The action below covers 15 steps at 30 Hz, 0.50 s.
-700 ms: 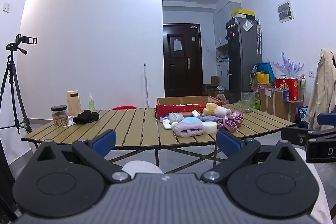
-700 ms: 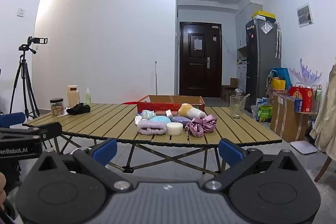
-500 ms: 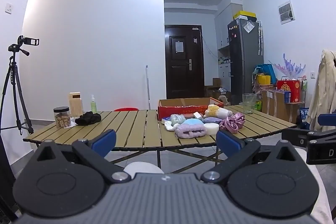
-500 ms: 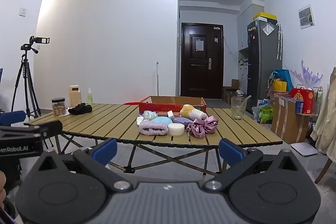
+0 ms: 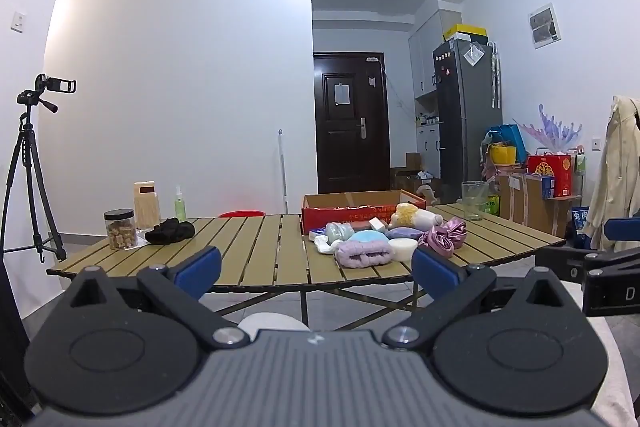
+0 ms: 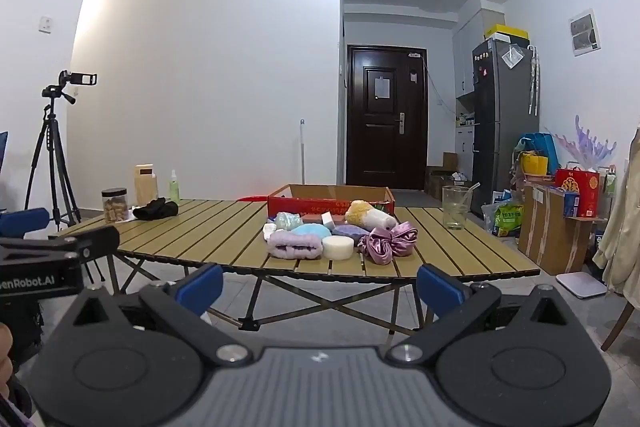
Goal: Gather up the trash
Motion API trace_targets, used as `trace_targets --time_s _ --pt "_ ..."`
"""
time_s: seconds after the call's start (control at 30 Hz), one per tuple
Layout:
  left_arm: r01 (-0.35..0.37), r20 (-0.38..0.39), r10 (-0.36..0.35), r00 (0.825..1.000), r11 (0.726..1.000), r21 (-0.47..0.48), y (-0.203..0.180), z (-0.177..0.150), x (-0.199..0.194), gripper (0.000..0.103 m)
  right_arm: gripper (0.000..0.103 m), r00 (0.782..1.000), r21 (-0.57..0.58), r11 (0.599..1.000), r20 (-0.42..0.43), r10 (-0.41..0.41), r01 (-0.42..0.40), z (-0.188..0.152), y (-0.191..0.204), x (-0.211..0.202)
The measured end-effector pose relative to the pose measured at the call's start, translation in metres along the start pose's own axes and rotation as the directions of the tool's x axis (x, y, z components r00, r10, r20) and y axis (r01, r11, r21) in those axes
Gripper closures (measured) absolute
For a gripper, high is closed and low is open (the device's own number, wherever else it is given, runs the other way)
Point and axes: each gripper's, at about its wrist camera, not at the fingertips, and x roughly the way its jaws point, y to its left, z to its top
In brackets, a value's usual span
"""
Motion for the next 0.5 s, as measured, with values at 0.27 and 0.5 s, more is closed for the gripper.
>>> trace_targets --time_s 0.27,0.5 --pt "0.001 0.004 -0.001 1.000 1.000 0.003 -0.0007 -0.0013 -0.0004 0.000 0.000 1.000 0.004 1.000 0.005 0.000 -0.001 0.0011 -0.0016 -0.0043" --pt "-0.004 0.009 0.004 1.000 1.000 0.001 -0.0007 0.0007 -0.0004 0.000 0.000 1.000 0.000 1.000 0.012 0.001 -0.001 0.0014 0.0001 -0.0060"
